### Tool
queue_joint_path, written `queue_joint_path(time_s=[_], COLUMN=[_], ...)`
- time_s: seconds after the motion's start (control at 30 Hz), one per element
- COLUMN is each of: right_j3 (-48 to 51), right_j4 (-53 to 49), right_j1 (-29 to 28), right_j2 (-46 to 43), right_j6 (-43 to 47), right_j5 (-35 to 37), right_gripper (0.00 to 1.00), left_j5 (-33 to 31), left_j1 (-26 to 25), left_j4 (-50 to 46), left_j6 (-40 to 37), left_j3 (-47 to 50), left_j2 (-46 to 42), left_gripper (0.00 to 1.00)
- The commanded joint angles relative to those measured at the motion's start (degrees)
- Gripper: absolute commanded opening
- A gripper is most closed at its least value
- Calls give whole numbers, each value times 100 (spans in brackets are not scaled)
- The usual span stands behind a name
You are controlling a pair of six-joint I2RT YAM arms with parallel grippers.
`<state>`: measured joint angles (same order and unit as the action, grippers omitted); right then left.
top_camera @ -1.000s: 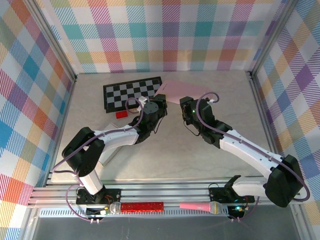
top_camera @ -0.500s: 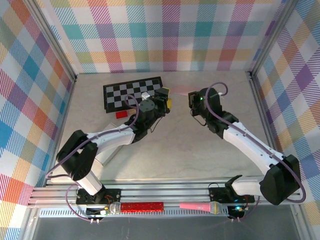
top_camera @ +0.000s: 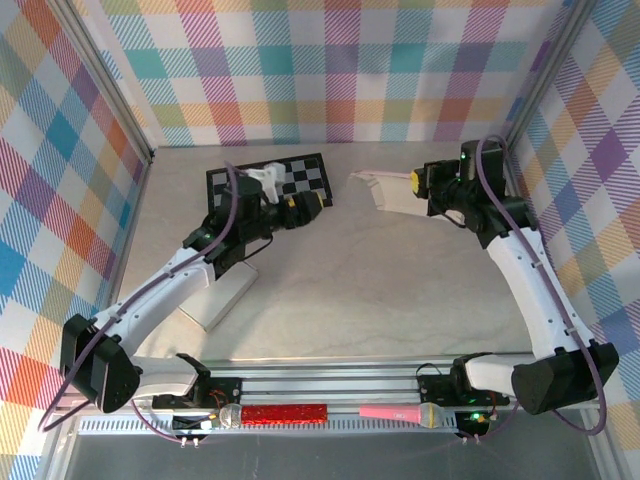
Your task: Fold the paper box
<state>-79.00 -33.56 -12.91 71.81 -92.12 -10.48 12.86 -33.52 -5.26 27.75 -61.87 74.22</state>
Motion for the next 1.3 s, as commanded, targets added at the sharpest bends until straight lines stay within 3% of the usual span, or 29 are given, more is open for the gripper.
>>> queue_joint_path(time_s=[0.0,0.17,0.4,0.7,0.87,0.93,1.0,1.1,1.17,1.23,1.27], right_j3=[-570,-646,-746,-749,-679,-654,-645,-649,-697,-747,-769], right_j4=[-1080,-1232,-1456,-1687,-1640,-1602,-1551,-1434,-1369,-1291,-1212], right_j1=[80,102,148,266,359,379,408,496,542,591,612], right_j2=[166,263,322,307,298,307,315,350,414,494,538], right_j6=[216,132,184,308,257,232,195,134,115,147,214], right_j5=[-787,-1088,-1396,-1741,-1928,-1983,-2016,-2088,-2151,-2210,-2222], right_gripper=[0,0,0,0,0,0,0,0,0,0,0], left_j5=[163,-242,-1514,-1644,-1315,-1219,-997,-713,-644,-599,-580], left_j1=[-256,-625,-794,-795,-795,-797,-796,-795,-804,-812,-822], left_j4=[-324,225,447,426,156,108,-103,-336,-404,-443,-490], left_j6=[-1916,-2241,-2509,-3083,-3402,-3542,-3689,-3785,-3785,-3740,-3677], left_j3=[-83,-284,-432,-732,-1028,-1065,-1186,-1271,-1264,-1251,-1281], left_j2=[134,527,824,1167,1343,1379,1454,1504,1484,1431,1399], left_gripper=[75,84,88,89,83,77,64,27,11,0,0])
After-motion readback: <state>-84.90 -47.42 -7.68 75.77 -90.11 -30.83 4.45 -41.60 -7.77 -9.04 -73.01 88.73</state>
